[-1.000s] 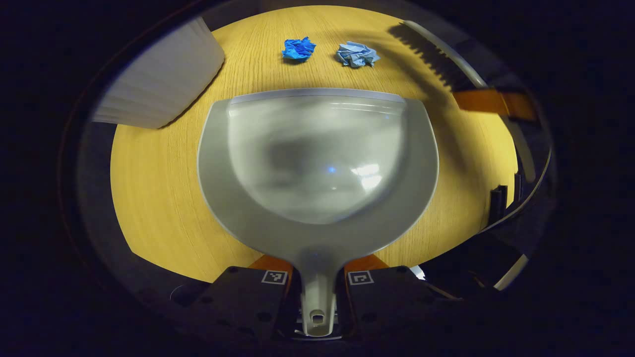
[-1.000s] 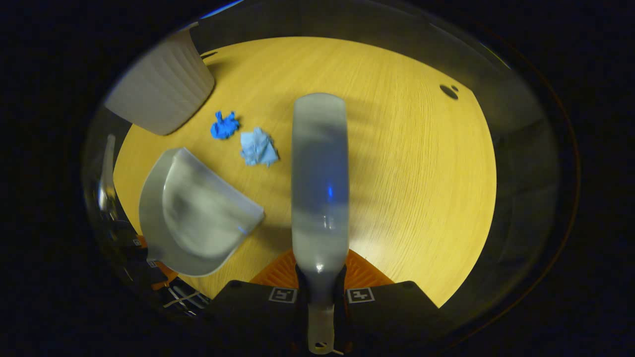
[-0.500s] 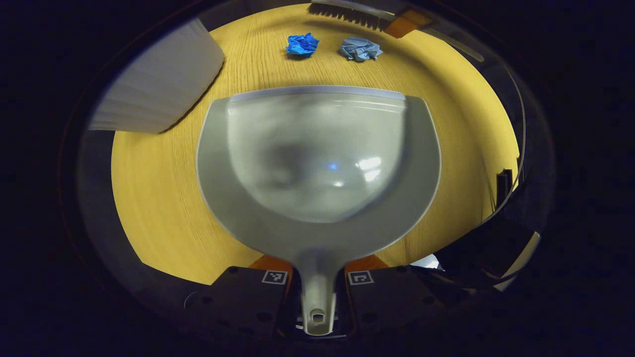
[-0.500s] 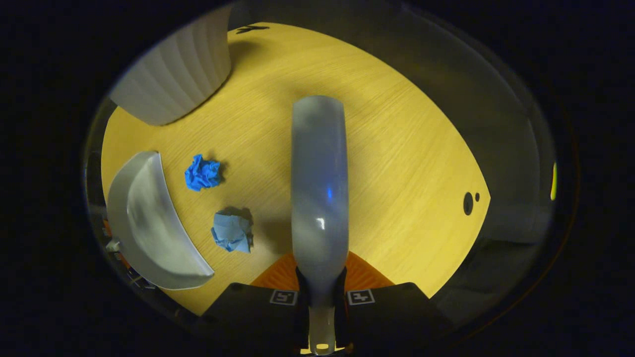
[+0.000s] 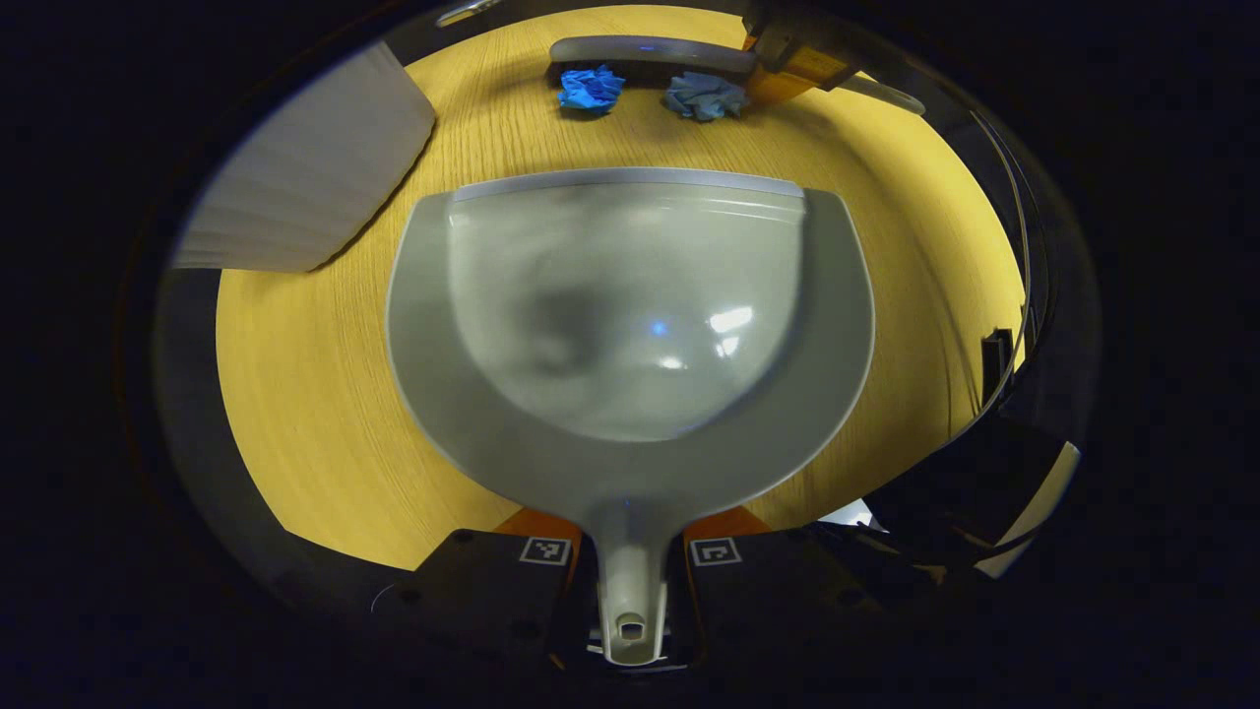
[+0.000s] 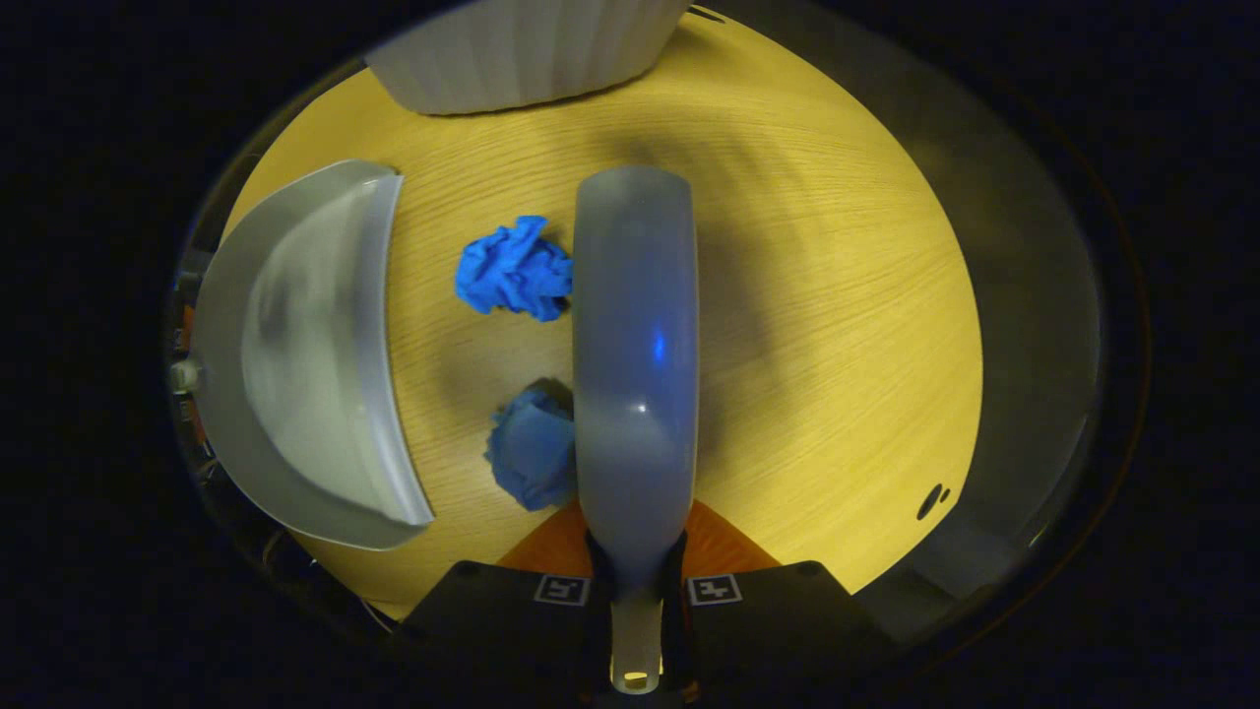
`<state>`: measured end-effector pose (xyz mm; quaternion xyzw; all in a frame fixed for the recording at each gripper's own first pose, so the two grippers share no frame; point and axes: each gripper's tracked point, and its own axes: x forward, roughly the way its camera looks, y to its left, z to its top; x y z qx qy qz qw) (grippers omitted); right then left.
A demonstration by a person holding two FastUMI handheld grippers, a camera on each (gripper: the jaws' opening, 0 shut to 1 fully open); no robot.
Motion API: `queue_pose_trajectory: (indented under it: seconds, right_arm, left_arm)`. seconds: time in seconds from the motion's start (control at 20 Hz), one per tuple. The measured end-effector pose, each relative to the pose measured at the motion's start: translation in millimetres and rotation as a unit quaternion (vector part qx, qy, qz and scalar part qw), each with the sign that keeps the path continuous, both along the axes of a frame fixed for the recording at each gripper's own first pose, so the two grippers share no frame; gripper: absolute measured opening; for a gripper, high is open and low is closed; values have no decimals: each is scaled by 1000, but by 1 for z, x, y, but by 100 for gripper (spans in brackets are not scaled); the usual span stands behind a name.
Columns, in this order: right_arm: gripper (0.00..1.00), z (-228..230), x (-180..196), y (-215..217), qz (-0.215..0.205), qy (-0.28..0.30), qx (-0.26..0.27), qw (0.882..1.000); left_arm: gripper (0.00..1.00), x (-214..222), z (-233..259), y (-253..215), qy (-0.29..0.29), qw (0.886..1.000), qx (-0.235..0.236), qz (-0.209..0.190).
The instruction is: Pick up the small broom and dustpan from the desktop, sweep the trash into the dustpan with the broom, and then empty the trash into the garbage bin.
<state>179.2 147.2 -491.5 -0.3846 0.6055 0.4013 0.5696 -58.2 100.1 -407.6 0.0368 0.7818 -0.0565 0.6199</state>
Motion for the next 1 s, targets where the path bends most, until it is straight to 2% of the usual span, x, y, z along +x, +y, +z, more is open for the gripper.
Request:
queue_pose_trajectory:
  seconds: [0.15, 0.2, 0.25, 0.3, 0.45, 0.55, 0.6, 0.65, 0.75, 0.85, 1.0]
  right_arm:
    - [22, 11, -24, 1, 23, 57, 9, 998]
    - [27, 11, -27, -3, 32, 68, 18, 997]
    - [22, 6, -38, -5, 33, 92, 27, 995]
    - [22, 8, -45, -7, 30, 122, 33, 991]
    - [22, 12, -73, -14, 11, 231, 58, 971]
    - [22, 16, -81, -14, -5, 265, 72, 961]
    - [27, 15, -76, -11, -23, 276, 84, 957]
    - [22, 15, -73, -9, -45, 278, 95, 955]
    - [22, 20, -66, 2, -103, 278, 133, 946]
    - [22, 33, -63, 13, -163, 283, 195, 925]
    - [21, 54, -52, 6, -224, 262, 270, 899]
  left_arm:
    - [28, -3, -3, 0, -5, 1000, -4, -10]
    - [28, -4, -3, 1, -11, 1000, -5, -20]
    - [28, -5, -1, -1, -16, 999, -4, -30]
    - [28, -7, -4, 0, -21, 999, -5, -41]
    - [28, -10, -4, 1, -37, 997, -11, -74]
    - [28, -13, -6, 1, -37, 995, -8, -91]
    - [29, -13, -6, 2, -40, 995, -9, -92]
    - [28, -14, -7, 1, -41, 995, -8, -91]
    - [28, -14, -6, 3, -45, 996, -1, -82]
    - [28, -14, -7, 2, -60, 996, 5, -70]
    - [28, -9, -3, 2, -105, 993, 21, -48]
